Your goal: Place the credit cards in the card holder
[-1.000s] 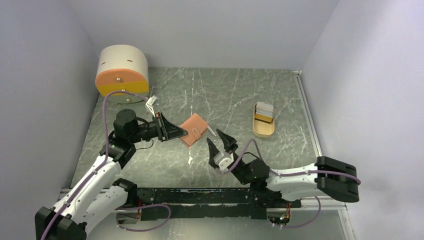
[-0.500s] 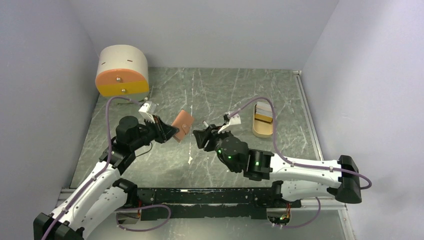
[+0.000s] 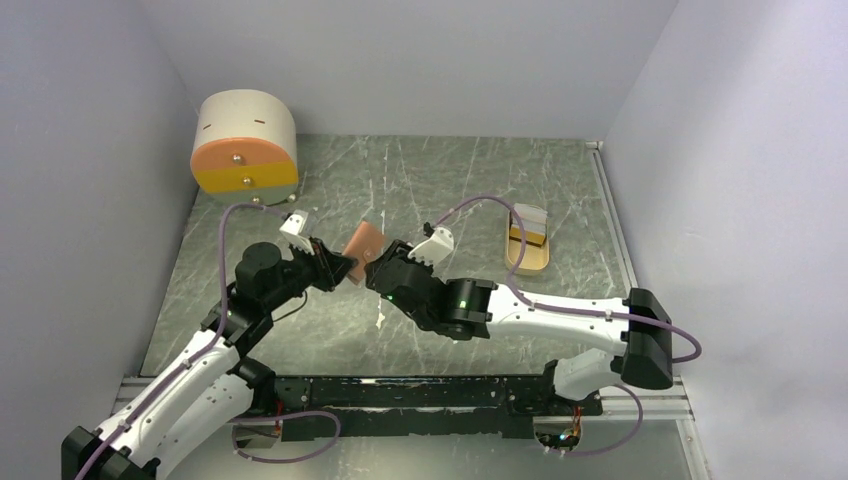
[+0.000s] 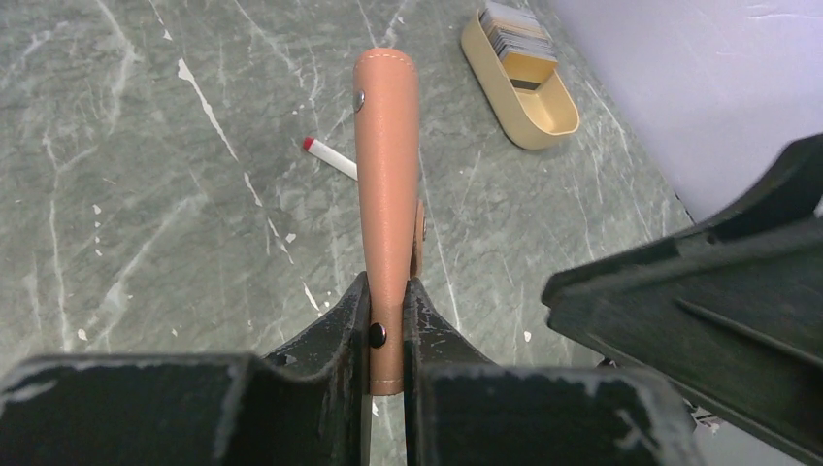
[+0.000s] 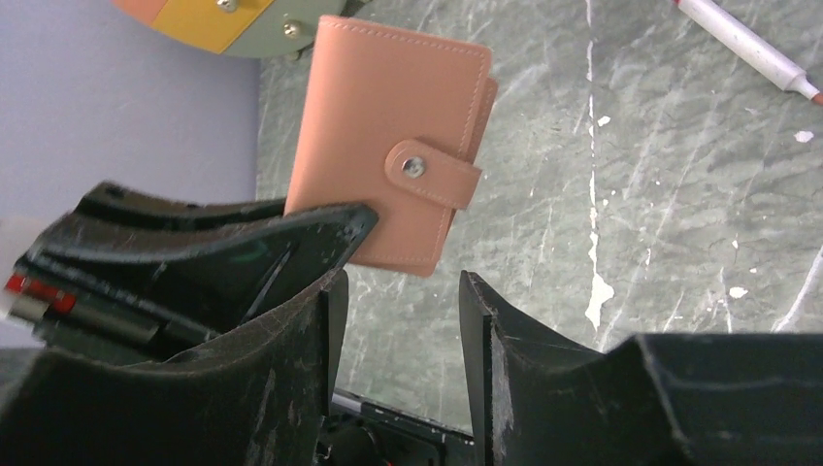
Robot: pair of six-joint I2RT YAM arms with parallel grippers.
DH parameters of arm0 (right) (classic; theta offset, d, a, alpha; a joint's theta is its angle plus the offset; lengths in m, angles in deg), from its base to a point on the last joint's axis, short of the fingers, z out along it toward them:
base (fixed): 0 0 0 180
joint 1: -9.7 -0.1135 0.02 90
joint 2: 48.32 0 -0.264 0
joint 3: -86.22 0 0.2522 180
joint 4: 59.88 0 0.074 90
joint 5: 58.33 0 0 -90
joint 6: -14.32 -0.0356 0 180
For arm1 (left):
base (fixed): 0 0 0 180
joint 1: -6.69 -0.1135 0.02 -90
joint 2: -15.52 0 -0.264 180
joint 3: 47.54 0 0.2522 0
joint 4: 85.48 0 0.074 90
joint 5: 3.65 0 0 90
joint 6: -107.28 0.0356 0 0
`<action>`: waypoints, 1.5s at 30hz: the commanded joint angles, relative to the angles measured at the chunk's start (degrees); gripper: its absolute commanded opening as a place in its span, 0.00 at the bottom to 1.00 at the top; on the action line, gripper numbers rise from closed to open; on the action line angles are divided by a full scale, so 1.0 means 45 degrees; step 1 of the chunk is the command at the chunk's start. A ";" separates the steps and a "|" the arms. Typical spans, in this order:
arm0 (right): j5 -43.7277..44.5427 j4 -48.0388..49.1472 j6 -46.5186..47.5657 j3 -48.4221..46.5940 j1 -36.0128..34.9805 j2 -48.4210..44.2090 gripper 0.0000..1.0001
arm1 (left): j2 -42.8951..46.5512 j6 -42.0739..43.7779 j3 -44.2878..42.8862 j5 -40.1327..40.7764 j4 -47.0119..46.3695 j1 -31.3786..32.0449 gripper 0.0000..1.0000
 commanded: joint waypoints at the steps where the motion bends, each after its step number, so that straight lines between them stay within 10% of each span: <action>1: -0.0457 -0.0399 -0.1499 -0.0069 0.0443 0.0273 0.49 | 0.0447 -0.0193 0.0501 0.0048 -0.1176 0.0208 0.09; 20: -0.1320 -0.0309 -0.1886 -0.0829 0.1699 0.2278 0.42 | 0.0478 -0.0976 0.1028 -0.2357 -0.2841 0.0345 0.09; 27: -0.1111 -0.0145 -0.1371 -0.0270 0.1909 0.2506 0.00 | 0.0856 -0.1304 0.1212 -0.2256 -0.3304 0.0344 0.09; 45: -0.2056 0.0324 0.0998 0.0992 0.2263 0.1429 0.09 | 0.1152 -0.0855 0.1010 -0.0577 -0.1939 0.0347 0.09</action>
